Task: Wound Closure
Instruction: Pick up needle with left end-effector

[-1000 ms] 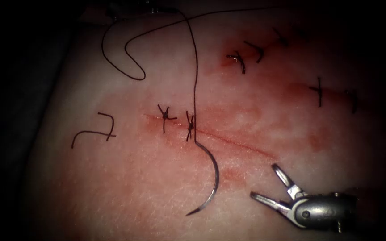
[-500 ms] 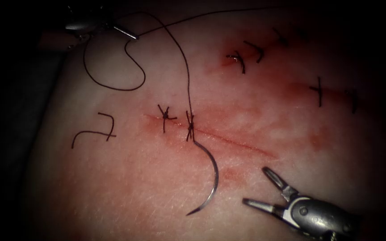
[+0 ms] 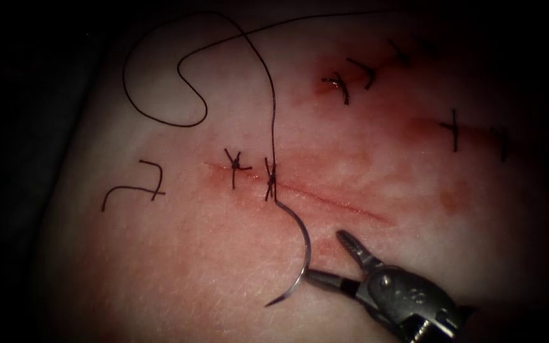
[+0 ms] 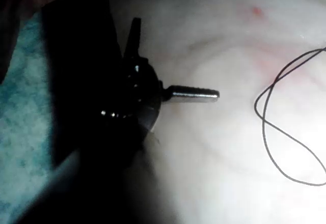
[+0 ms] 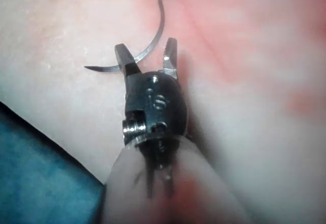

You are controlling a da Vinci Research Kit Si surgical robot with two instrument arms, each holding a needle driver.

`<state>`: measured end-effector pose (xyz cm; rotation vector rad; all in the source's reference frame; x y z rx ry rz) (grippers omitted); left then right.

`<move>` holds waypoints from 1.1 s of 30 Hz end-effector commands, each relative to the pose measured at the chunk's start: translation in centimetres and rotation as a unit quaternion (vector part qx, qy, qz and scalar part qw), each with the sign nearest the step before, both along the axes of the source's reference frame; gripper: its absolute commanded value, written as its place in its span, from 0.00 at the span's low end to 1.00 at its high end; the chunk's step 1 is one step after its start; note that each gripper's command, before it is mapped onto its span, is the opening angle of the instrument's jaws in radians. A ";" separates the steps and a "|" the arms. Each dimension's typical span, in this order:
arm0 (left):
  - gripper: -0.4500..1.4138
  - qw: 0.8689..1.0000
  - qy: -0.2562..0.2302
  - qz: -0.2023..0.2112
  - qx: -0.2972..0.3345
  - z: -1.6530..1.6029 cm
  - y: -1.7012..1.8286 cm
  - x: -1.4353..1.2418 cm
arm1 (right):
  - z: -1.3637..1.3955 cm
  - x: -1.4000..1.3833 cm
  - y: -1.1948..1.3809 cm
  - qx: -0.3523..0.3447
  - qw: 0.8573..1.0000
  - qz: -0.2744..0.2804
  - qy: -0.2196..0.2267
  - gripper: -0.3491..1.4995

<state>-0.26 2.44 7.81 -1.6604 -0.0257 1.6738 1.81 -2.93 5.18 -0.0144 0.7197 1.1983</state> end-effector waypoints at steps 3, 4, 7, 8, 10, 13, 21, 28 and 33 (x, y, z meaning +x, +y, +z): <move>0.91 1.000 0.007 -0.001 -0.014 -0.16 -0.32 0.14 | 0.08 0.28 0.04 0.025 0.999 0.002 -0.021 0.77; 0.91 1.000 0.011 -0.005 -0.019 -0.22 -0.44 0.14 | 0.08 0.29 0.04 0.025 0.999 0.002 -0.021 0.77; 0.90 0.999 0.022 0.002 -0.032 -0.40 -0.80 0.06 | 0.08 0.28 0.04 0.025 0.999 0.002 -0.021 0.77; 0.90 0.999 0.027 0.019 -0.038 -0.51 -1.04 -0.04 | 0.07 0.26 0.05 0.027 0.999 0.001 -0.021 0.77; 0.89 0.997 0.051 0.041 -0.039 -0.66 -1.46 -0.28 | 0.06 0.22 0.11 0.008 1.000 0.020 -0.010 0.84; 0.87 0.995 0.064 0.067 -0.024 -0.77 -1.86 -0.61 | 0.04 0.20 0.18 -0.006 1.000 0.026 -0.005 0.87; 0.83 0.990 0.077 0.118 -0.010 -0.94 -2.80 -1.67 | -0.02 0.11 0.39 -0.054 0.997 0.045 0.018 0.87; 0.78 0.985 0.115 0.129 0.015 -0.99 -3.34 -2.63 | -0.02 0.04 0.44 -0.060 0.997 0.043 0.017 0.85; 0.72 0.981 0.156 0.108 0.026 -1.01 -3.48 -2.90 | 0.00 0.01 0.44 -0.064 0.997 0.039 0.014 0.85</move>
